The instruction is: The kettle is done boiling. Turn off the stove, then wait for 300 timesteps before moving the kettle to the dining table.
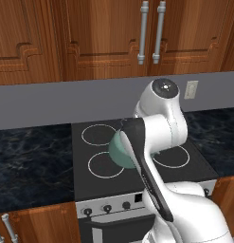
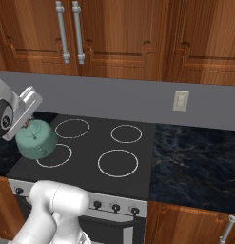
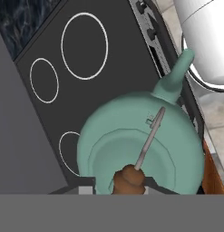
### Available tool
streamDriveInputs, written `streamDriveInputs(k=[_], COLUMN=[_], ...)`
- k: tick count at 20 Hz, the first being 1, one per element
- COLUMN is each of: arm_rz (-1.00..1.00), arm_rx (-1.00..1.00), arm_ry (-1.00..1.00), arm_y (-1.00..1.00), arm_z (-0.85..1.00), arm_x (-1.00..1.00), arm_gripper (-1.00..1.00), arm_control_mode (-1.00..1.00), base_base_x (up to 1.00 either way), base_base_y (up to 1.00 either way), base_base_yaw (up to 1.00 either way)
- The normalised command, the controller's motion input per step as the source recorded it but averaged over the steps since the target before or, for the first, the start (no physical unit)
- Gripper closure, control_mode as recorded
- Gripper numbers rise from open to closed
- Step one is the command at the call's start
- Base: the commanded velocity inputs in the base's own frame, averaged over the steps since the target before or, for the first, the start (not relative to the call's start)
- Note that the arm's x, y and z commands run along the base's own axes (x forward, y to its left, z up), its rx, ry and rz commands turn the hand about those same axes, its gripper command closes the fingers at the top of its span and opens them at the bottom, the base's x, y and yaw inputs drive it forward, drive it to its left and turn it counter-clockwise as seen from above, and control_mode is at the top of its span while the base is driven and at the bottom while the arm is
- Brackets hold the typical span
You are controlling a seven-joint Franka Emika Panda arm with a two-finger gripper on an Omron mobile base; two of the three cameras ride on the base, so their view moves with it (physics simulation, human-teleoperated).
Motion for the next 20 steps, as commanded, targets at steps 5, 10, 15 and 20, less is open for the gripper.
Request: streamDriveInputs(k=[5, 10, 15, 20], arm_rz=[0.0, 0.0, 0.0, 0.0], arm_rx=[0.0, 0.0, 0.0, 0.0], arm_ry=[0.0, -0.01, -0.05, 0.0], arm_y=[0.0, 0.05, 0.0, 0.0], arm_z=[0.0, 0.0, 0.0, 0.0], arm_x=[0.0, 0.0, -0.06, 0.0], arm_gripper=[1.0, 1.0, 1.0, 1.0], arm_control_mode=[-1.0, -1.0, 1.0, 1.0], base_base_x=[0.0, 0.0, -0.22, -0.28], base_base_y=[0.0, 0.0, -0.01, -0.13], base_base_yaw=[0.0, 0.0, -0.05, -0.21])
